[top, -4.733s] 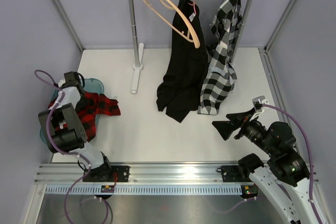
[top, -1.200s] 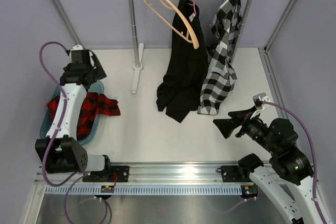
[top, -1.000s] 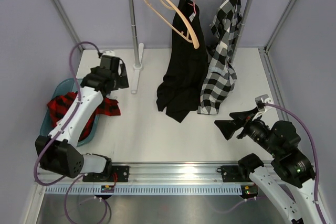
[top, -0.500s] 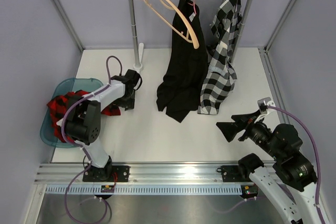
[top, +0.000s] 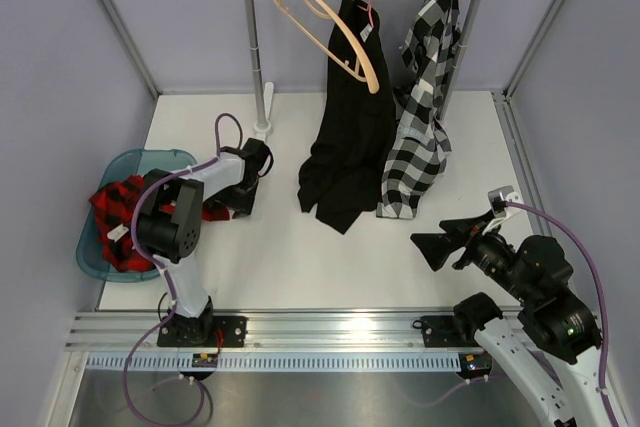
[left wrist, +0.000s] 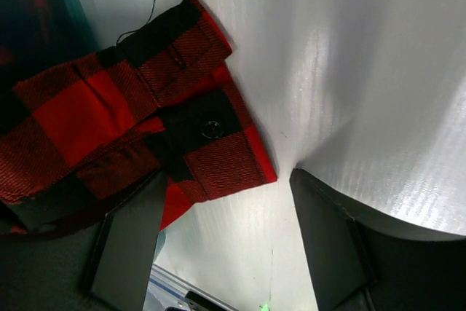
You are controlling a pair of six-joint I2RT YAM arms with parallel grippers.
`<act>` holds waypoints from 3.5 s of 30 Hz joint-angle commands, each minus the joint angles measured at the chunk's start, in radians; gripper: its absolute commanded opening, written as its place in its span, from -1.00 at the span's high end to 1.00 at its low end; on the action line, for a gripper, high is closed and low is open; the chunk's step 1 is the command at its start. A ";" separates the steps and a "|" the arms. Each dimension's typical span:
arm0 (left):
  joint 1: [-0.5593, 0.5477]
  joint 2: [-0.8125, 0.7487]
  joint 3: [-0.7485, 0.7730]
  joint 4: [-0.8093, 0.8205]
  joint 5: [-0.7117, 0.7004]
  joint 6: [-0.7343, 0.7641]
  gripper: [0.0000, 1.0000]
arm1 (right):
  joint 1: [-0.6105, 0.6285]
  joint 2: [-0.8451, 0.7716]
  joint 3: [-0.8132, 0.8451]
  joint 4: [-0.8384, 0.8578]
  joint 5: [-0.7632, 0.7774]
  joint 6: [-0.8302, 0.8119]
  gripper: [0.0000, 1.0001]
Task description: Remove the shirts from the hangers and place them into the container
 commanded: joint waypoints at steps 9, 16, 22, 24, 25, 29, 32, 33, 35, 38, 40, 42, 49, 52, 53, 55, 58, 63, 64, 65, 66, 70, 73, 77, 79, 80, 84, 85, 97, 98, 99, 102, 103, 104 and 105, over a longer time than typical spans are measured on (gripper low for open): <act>0.004 -0.020 -0.028 0.017 -0.072 0.056 -0.38 | 0.010 -0.012 -0.019 0.032 -0.010 0.005 -0.99; 0.005 0.022 -0.030 0.028 -0.107 0.058 -0.10 | 0.011 -0.020 -0.019 0.031 -0.007 0.005 -0.99; 0.013 0.031 -0.037 0.065 -0.131 0.068 0.58 | 0.011 -0.021 -0.024 0.032 -0.007 0.005 -0.99; 0.028 0.040 -0.033 0.068 -0.133 0.067 0.68 | 0.010 -0.021 -0.025 0.035 -0.006 0.005 -0.99; 0.031 0.043 -0.030 0.068 -0.134 0.065 0.82 | 0.011 -0.021 -0.025 0.035 -0.007 0.007 -0.99; 0.057 0.039 -0.034 0.082 -0.144 0.065 1.00 | 0.011 -0.026 -0.029 0.032 -0.004 0.005 -0.99; 0.065 0.028 -0.033 0.079 -0.150 0.062 1.00 | 0.010 -0.029 -0.029 0.034 -0.003 0.005 -0.99; 0.065 0.011 -0.033 0.077 -0.154 0.059 1.00 | 0.010 -0.027 -0.029 0.034 -0.003 0.005 -0.99; 0.065 -0.018 -0.033 0.071 -0.161 0.050 1.00 | 0.010 -0.027 -0.027 0.034 -0.003 0.005 -0.99; 0.065 -0.096 -0.028 0.057 -0.194 0.027 1.00 | 0.010 -0.029 -0.027 0.034 -0.001 0.005 -0.99; 0.065 -0.169 -0.027 0.057 -0.229 0.015 1.00 | 0.010 -0.027 -0.029 0.035 -0.001 0.005 -0.99; 0.065 -0.207 -0.028 0.069 -0.234 0.024 1.00 | 0.010 -0.024 -0.030 0.037 -0.004 0.005 -0.99; 0.088 -0.351 0.025 0.054 -0.341 -0.024 1.00 | 0.011 -0.023 -0.029 0.037 -0.006 0.004 -0.99; 0.189 -0.414 0.059 0.065 -0.354 -0.077 1.00 | 0.010 -0.021 -0.021 0.031 -0.009 -0.002 -0.99; 0.264 -0.421 0.071 0.066 -0.354 -0.094 1.00 | 0.011 -0.023 -0.021 0.028 -0.010 -0.003 -0.99; 0.359 -0.434 0.073 0.083 -0.311 -0.137 1.00 | 0.010 -0.027 -0.022 0.029 -0.012 -0.004 -0.99; 0.519 -0.435 0.064 0.118 -0.240 -0.175 1.00 | 0.010 -0.032 -0.027 0.035 -0.020 -0.007 -0.99; 0.642 -0.339 0.056 0.131 -0.142 -0.199 1.00 | 0.011 -0.039 -0.030 0.041 -0.023 -0.015 -0.99; 0.650 -0.299 0.049 0.132 -0.135 -0.205 1.00 | 0.010 -0.041 -0.030 0.040 -0.023 -0.015 -0.98; 0.662 -0.282 0.044 0.131 -0.124 -0.209 1.00 | 0.011 -0.043 -0.030 0.040 -0.024 -0.015 -0.99; 0.665 -0.267 0.038 0.132 -0.093 -0.212 1.00 | 0.010 -0.043 -0.030 0.041 -0.026 -0.015 -0.99; 0.677 -0.202 -0.004 0.142 -0.038 -0.229 1.00 | 0.010 -0.046 -0.032 0.041 -0.024 -0.015 -0.99; 0.697 -0.142 -0.024 0.142 -0.010 -0.229 1.00 | 0.010 -0.046 -0.032 0.043 -0.024 -0.013 -0.99; 0.737 -0.185 -0.056 0.165 0.085 -0.243 0.78 | 0.010 -0.043 -0.027 0.040 -0.020 -0.015 -0.99; 0.739 -0.231 -0.047 0.159 0.117 -0.248 0.54 | 0.011 -0.036 -0.021 0.035 -0.017 -0.016 -0.99; 0.737 -0.259 -0.039 0.149 0.131 -0.254 0.43 | 0.011 -0.036 -0.016 0.031 -0.014 -0.018 -0.99; 0.739 -0.443 0.010 0.129 0.212 -0.277 -0.44 | 0.010 -0.024 0.020 0.017 0.005 -0.024 -0.99; 0.737 -0.511 0.024 0.107 0.227 -0.278 -0.52 | 0.010 -0.020 0.030 0.012 0.017 -0.027 -0.99; 0.639 -0.923 0.144 -0.027 0.447 -0.205 -0.94 | 0.011 0.048 0.217 -0.083 0.158 -0.081 -0.99; 0.621 -0.973 0.138 -0.030 0.461 -0.194 -0.96 | 0.011 0.053 0.241 -0.103 0.175 -0.087 -0.99; 0.575 -1.001 0.133 -0.035 0.474 -0.171 -0.98 | 0.010 0.060 0.254 -0.120 0.199 -0.098 -0.99; 0.478 -1.117 0.104 -0.053 0.496 -0.125 -0.98 | 0.010 0.071 0.295 -0.140 0.284 -0.116 -0.99; 0.457 -1.150 0.096 -0.058 0.498 -0.117 -0.98 | 0.011 0.071 0.306 -0.155 0.299 -0.122 -0.99; 0.437 -1.182 0.085 -0.059 0.505 -0.107 -0.98 | 0.010 0.074 0.326 -0.161 0.315 -0.127 -0.99; 0.394 -1.254 0.064 -0.064 0.507 -0.091 -0.98 | 0.010 0.076 0.335 -0.169 0.345 -0.142 -0.99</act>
